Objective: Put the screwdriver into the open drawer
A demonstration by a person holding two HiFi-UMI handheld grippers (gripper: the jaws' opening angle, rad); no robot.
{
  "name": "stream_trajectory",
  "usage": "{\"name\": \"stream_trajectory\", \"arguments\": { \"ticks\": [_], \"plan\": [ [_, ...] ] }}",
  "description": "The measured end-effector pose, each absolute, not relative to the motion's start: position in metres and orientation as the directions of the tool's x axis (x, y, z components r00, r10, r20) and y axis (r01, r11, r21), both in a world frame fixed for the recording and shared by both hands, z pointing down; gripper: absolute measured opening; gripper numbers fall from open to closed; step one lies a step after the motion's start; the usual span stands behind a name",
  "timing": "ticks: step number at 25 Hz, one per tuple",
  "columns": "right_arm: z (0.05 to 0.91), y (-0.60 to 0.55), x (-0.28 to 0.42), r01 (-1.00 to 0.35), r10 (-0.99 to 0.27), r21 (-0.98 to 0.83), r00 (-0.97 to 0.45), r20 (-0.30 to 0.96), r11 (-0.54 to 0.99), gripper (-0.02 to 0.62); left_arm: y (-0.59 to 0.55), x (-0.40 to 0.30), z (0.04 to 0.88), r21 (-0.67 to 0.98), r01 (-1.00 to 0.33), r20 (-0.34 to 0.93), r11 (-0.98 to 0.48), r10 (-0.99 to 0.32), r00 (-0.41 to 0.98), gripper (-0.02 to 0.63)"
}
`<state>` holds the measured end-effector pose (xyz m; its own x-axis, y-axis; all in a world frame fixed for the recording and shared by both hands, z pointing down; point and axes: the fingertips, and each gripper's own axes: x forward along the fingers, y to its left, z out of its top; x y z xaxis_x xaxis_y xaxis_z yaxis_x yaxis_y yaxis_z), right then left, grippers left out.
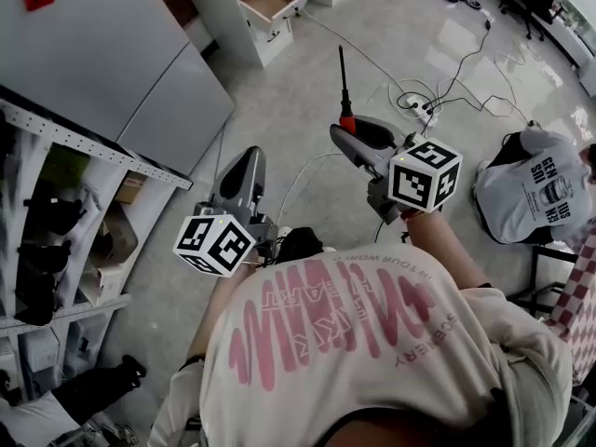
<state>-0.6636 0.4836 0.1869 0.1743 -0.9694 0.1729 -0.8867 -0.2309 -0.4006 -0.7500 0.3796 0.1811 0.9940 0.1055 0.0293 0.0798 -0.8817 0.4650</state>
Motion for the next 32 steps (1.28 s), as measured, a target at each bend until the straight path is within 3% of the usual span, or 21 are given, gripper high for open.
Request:
{"name": "stream_trajectory", "arguments": {
  "ticks": [16, 32],
  "plan": [
    [0.226, 0.438, -0.598, -0.856, -0.953, -0.451, 0.138, 0.269, -0.252, 0.124, 0.318, -0.686, 0.219, 0.536, -0.056, 0.101, -0.842, -0.002, 0.995, 0.000],
    [0.207, 0.333, -0.442, -0.851, -0.955, -0.454, 0.163, 0.248, -0.264, 0.123, 0.216, -0.528, 0.185, 0.492, 0.021, 0.035, -0.870, 0.044, 0.998, 0.003]
  ]
}}
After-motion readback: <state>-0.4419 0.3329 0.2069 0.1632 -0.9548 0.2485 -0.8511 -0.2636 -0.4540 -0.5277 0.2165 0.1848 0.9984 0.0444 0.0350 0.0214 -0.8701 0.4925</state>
